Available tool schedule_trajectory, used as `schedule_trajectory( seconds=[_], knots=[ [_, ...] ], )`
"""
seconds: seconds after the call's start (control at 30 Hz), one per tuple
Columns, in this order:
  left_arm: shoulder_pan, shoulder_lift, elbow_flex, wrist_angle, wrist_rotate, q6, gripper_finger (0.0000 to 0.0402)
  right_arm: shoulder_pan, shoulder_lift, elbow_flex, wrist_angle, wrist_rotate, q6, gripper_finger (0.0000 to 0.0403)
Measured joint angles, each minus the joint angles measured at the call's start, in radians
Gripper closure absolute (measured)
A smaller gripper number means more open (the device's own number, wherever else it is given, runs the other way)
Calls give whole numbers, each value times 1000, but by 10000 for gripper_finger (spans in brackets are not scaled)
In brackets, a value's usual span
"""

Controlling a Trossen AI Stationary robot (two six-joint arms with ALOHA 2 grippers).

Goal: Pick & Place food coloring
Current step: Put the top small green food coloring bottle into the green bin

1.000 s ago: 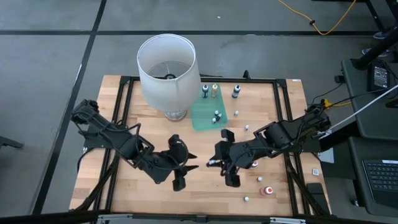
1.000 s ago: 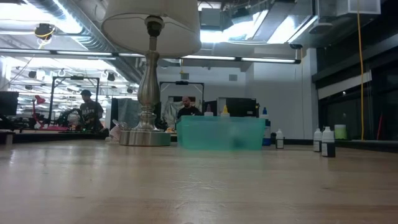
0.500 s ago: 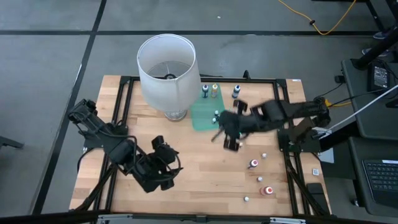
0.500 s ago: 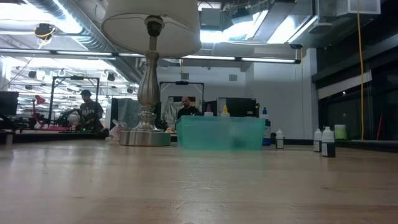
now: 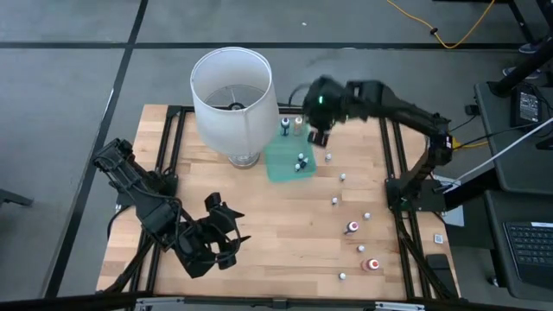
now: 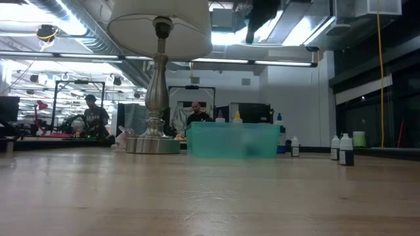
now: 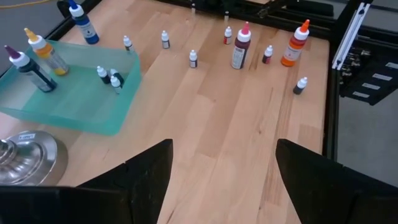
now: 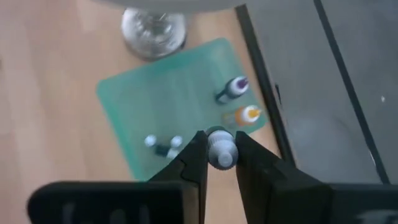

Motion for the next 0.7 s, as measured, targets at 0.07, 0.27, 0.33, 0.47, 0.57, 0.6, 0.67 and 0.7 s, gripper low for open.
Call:
schedule_trajectory(
  seconds=[0.07,0.27,0.33,0.47,0.57,0.6,0.67,0.7],
  knots=[
    [-3,0,0,0,-1,0,125,-71,-2,-22,60,-67,-71,340],
    [-3,0,0,0,0,-29,125,-227,1,-158,207,-223,-226,340],
    [-3,0,0,0,1,-33,125,-260,3,-227,247,-258,-260,340],
    [-3,0,-1,0,0,-37,125,-289,5,-397,361,-316,-295,340],
    [-3,0,-1,-1,-1,-37,125,-292,5,-518,450,-348,-297,340],
    [-3,0,-1,-1,-1,-37,125,-292,5,-556,477,-353,-297,339],
    [-1,0,-1,-1,-1,-37,125,-285,6,-622,527,-361,-296,339],
    [-1,0,-1,-1,-4,-37,125,-281,6,-653,564,-361,-296,339]
  ],
)
